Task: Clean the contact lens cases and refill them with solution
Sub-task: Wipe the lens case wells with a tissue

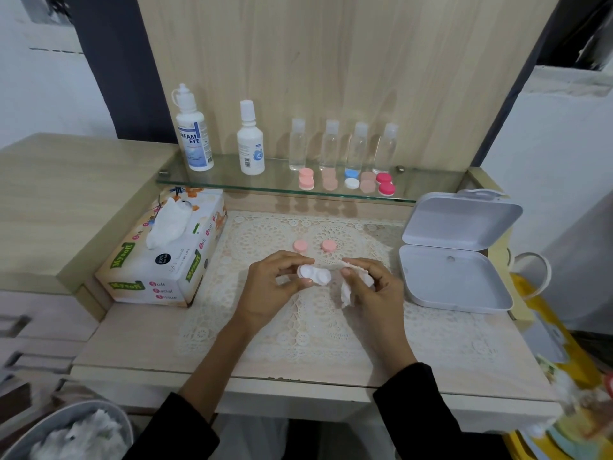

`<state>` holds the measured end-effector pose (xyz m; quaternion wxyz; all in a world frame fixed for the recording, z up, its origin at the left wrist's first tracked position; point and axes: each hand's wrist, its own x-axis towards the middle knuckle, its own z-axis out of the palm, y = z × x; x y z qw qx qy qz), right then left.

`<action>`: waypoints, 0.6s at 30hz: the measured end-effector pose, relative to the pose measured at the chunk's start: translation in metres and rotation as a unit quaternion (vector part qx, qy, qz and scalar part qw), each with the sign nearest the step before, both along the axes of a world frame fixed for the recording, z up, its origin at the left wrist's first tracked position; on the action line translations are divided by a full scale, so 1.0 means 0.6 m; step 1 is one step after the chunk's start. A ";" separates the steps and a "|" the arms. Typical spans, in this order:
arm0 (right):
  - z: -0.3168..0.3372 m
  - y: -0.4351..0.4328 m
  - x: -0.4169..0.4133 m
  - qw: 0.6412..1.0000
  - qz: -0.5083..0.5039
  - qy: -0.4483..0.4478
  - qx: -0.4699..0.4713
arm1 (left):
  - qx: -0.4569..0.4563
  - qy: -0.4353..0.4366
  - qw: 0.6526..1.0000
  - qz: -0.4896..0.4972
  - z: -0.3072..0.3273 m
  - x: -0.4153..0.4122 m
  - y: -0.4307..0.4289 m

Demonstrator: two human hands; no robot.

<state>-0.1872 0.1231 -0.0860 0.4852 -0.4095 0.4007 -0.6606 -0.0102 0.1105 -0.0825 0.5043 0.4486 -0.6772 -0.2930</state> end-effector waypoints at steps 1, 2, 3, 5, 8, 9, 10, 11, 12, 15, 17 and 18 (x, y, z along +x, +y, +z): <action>-0.002 -0.001 -0.001 1.000 -0.007 -0.007 0.002 | -0.002 -0.025 1.000 0.007 -0.002 0.000 -0.001; -0.001 0.001 -0.001 1.000 -0.002 -0.029 0.010 | -0.001 -0.047 0.999 0.015 -0.003 0.000 -0.001; -0.002 0.001 -0.001 0.999 0.002 -0.038 0.017 | 0.000 -0.064 0.998 0.023 -0.004 -0.001 -0.001; -0.004 0.003 -0.003 1.000 -0.007 -0.017 0.026 | -0.002 -0.087 0.996 0.037 -0.006 -0.002 -0.001; -0.001 0.004 -0.001 0.999 -0.001 -0.025 0.031 | -0.009 -0.104 0.993 0.047 -0.008 -0.002 -0.004; 0.001 0.003 -0.001 0.999 -0.001 -0.021 0.035 | -0.010 -0.110 0.993 0.048 -0.009 -0.002 -0.004; 0.002 0.003 -0.001 0.999 -0.003 -0.010 0.037 | -0.011 -0.117 0.992 0.047 -0.010 -0.002 -0.005; 0.002 0.003 -0.001 0.999 -0.007 0.010 0.031 | -0.014 -0.121 0.991 0.046 -0.011 -0.002 -0.005; 0.002 0.003 -0.001 0.999 -0.009 0.029 0.026 | -0.014 -0.124 0.991 0.045 -0.011 -0.003 -0.005; 0.010 0.012 0.002 0.996 -0.026 0.083 0.002 | 0.003 -0.111 0.993 0.043 -0.006 -0.004 -0.003; 0.015 0.016 0.004 0.990 -0.037 0.132 -0.022 | 0.026 -0.095 0.994 0.037 0.000 -0.004 -0.003; 0.017 0.017 0.006 0.987 -0.038 0.150 -0.035 | 0.041 -0.088 0.995 0.032 0.004 -0.003 -0.004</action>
